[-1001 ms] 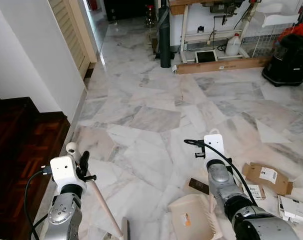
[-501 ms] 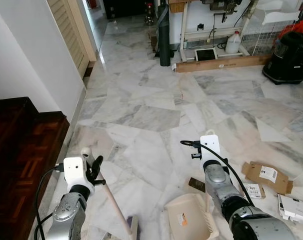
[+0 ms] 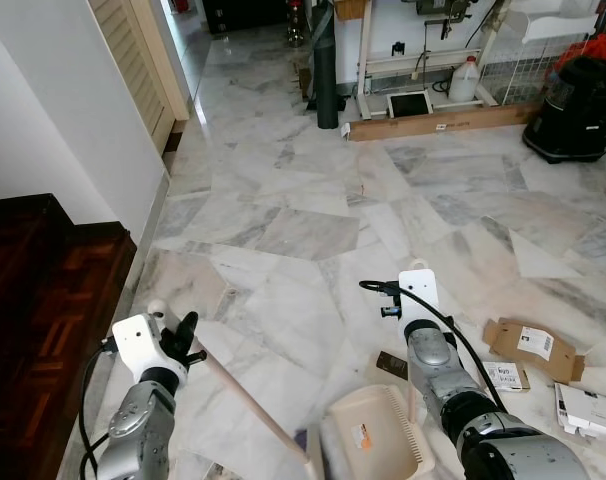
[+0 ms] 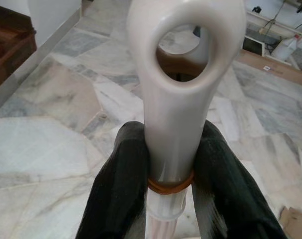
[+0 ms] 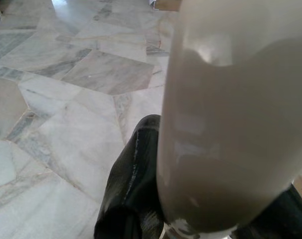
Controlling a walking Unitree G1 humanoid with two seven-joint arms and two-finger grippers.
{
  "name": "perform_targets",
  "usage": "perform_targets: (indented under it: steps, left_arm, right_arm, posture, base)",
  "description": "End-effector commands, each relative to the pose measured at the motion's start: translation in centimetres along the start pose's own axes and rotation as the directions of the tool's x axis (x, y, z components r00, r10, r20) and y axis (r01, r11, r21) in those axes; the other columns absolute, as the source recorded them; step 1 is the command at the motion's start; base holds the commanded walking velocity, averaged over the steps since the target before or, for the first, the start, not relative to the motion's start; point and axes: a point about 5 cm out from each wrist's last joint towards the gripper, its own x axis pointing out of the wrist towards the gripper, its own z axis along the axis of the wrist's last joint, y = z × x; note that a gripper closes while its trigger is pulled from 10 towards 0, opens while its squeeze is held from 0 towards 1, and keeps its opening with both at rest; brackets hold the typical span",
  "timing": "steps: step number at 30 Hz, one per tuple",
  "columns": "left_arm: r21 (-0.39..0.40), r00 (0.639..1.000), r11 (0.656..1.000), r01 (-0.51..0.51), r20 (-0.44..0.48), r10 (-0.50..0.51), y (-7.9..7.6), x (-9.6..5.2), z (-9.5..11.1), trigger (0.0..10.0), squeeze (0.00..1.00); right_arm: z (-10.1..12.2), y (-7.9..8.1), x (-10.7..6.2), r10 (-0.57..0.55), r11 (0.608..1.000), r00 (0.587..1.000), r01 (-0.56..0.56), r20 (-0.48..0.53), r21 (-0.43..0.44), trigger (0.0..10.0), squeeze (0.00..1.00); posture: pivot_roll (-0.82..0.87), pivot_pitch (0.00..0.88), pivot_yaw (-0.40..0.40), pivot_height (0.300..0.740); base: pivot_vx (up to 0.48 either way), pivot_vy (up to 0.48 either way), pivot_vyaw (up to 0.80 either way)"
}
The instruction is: Sweep floor
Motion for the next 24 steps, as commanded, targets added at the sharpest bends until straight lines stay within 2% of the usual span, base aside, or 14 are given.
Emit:
perform_targets:
  steps: [1,5,6,7,8,11,13,15,18,19,20,21,23,24]
  left_arm:
    - [-0.035,1.000,0.999,-0.008,-0.004,0.008,0.2,0.1,-0.1,10.0,0.00]
    - [-0.171,1.000,0.985,0.011,0.018,-0.008,-0.1,0.4,0.1,10.0,0.00]
    - [-0.255,0.998,0.967,0.021,0.058,-0.006,0.1,0.4,0.6,10.0,0.00]
    - [-0.291,0.997,0.956,0.022,0.080,0.001,0.3,0.4,0.8,10.0,0.00]
    - [-0.291,0.997,0.956,0.022,0.080,0.001,0.3,0.4,0.8,10.0,0.00]
    - [-0.398,0.985,0.917,0.031,0.169,0.039,1.1,0.2,2.3,10.0,0.00]
    - [-0.403,0.983,0.915,0.037,0.179,0.039,1.1,0.2,2.5,10.0,0.00]
    - [-0.390,0.980,0.920,0.043,0.197,0.038,1.2,0.1,3.0,10.0,0.00]
    - [-0.306,0.972,0.952,0.022,0.229,0.052,1.2,-0.1,3.9,10.0,0.00]
    - [-0.232,0.965,0.973,0.001,0.255,0.060,1.2,-0.2,4.5,10.0,0.00]
    - [-0.119,0.951,0.992,-0.032,0.303,0.067,1.1,-0.5,5.7,10.0,0.00]
    - [-0.119,0.951,0.992,-0.032,0.303,0.067,1.1,-0.5,5.7,10.0,0.00]
    - [0.073,0.915,0.996,-0.049,0.404,0.016,0.0,-1.3,8.2,10.0,0.00]
    - [0.097,0.907,0.994,-0.052,0.422,0.006,-0.2,-1.5,8.6,10.0,0.00]
  right_arm:
    - [-1.0,1.3,-0.4,0.049,0.998,0.997,-0.048,-0.055,0.029,10.0,0.00]
    - [-0.9,1.4,-0.4,0.059,0.997,0.997,-0.057,-0.055,0.048,10.0,0.00]
    - [-0.9,1.4,-0.4,0.062,0.997,0.997,-0.059,-0.055,0.054,10.0,0.00]
    - [-0.8,1.4,-0.4,0.063,0.997,0.997,-0.060,-0.055,0.055,10.0,0.00]
    - [-0.8,1.4,-0.4,0.063,0.997,0.997,-0.060,-0.055,0.055,10.0,0.00]
    - [-0.8,1.7,-0.4,0.074,0.996,0.996,-0.071,-0.054,0.057,10.0,0.00]
    - [-0.8,1.7,-0.4,0.076,0.996,0.996,-0.072,-0.054,0.057,10.0,0.00]
    - [-0.8,1.8,-0.4,0.080,0.995,0.995,-0.077,-0.056,0.055,10.0,0.00]
    - [-0.8,1.7,-0.4,0.082,0.995,0.995,-0.079,-0.055,0.057,10.0,0.00]
    - [-0.7,1.7,-0.4,0.082,0.995,0.995,-0.079,-0.053,0.058,10.0,0.00]
    - [-0.5,1.6,-0.3,0.084,0.994,0.996,-0.081,-0.039,0.070,10.0,0.00]
    - [-0.5,1.6,-0.3,0.084,0.994,0.996,-0.081,-0.039,0.070,10.0,0.00]
    - [0.1,1.5,-0.2,0.086,0.993,0.996,-0.085,-0.012,0.085,10.0,0.00]
    - [0.2,1.5,-0.1,0.085,0.993,0.996,-0.084,-0.009,0.087,10.0,0.00]
  posture:
    - [-0.23,0.090,0.138,0.740]
    - [-0.23,0.087,0.136,0.740]
    - [-0.23,0.086,0.136,0.740]
    - [-0.23,0.084,0.134,0.740]
    - [-0.23,0.084,0.134,0.740]
    - [-0.22,0.080,0.131,0.740]
    - [-0.22,0.080,0.131,0.740]
    - [-0.22,0.077,0.130,0.740]
    - [-0.22,0.078,0.130,0.740]
    - [-0.23,0.077,0.129,0.740]
    - [-0.23,0.076,0.129,0.740]
    - [-0.23,0.076,0.129,0.740]
    - [-0.22,0.072,0.128,0.740]
    - [-0.22,0.072,0.128,0.740]
  base:
    - [0.000,0.000,0.00]
    - [0.000,0.000,0.00]
    - [0.000,0.000,0.00]
    - [0.000,0.000,0.00]
    - [0.000,0.000,0.00]
    - [0.000,0.000,0.00]
    - [0.000,0.000,0.00]
    - [0.000,0.000,0.00]
    - [0.000,0.000,0.00]
    - [0.000,0.000,0.00]
    - [0.000,0.000,0.00]
    - [0.000,0.000,0.00]
    - [0.000,0.000,0.00]
    - [0.000,0.000,0.00]
